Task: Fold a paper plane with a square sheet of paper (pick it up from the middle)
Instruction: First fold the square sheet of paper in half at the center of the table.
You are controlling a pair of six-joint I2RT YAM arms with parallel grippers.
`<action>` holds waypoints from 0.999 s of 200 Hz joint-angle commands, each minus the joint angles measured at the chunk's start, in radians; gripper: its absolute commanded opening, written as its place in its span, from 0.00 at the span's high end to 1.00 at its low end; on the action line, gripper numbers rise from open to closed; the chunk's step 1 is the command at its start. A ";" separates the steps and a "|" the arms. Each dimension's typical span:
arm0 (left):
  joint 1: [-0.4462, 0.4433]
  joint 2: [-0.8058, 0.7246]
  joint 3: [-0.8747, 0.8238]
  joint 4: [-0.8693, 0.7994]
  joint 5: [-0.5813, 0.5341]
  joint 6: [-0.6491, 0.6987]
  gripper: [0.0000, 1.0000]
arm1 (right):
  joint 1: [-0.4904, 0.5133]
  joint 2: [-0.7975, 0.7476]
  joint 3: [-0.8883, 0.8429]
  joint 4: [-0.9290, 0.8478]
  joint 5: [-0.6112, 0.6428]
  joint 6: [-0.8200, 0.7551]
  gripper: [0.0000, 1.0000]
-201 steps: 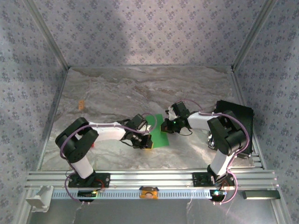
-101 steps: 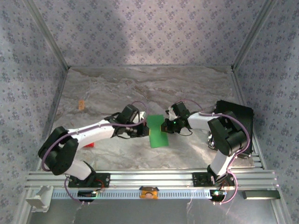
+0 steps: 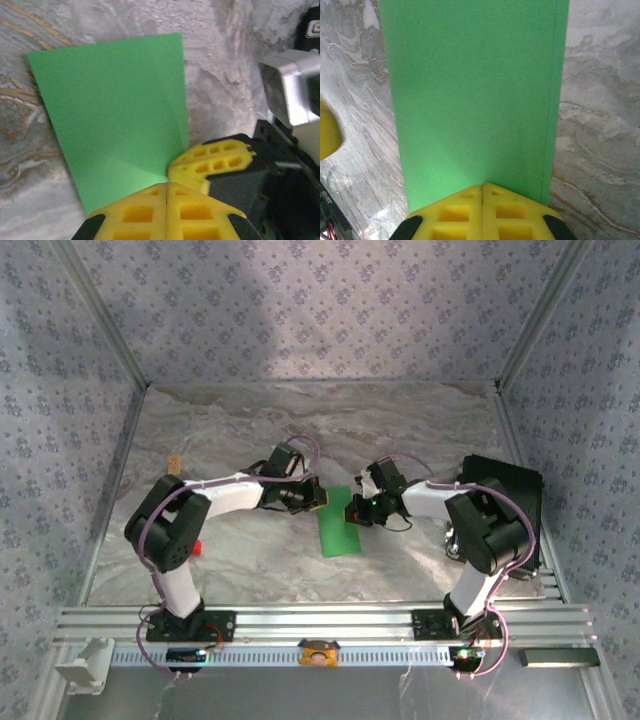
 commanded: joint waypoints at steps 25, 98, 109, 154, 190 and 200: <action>0.017 0.082 -0.018 0.033 0.045 -0.007 0.98 | 0.003 0.014 -0.036 -0.073 0.066 0.011 1.00; 0.034 0.034 -0.023 0.009 0.045 0.006 0.96 | 0.004 0.014 -0.038 -0.069 0.065 0.014 1.00; 0.024 -0.002 -0.020 0.003 0.051 -0.007 0.96 | 0.004 0.014 -0.038 -0.067 0.068 0.017 1.00; -0.060 -0.083 -0.074 0.020 0.073 -0.082 0.98 | -0.001 0.010 -0.038 -0.069 0.071 0.019 1.00; -0.128 -0.106 -0.169 0.054 0.085 -0.122 0.98 | 0.002 0.009 -0.042 -0.065 0.072 0.021 1.00; -0.135 -0.111 -0.199 0.079 0.093 -0.131 0.98 | 0.001 0.006 -0.042 -0.065 0.073 0.022 1.00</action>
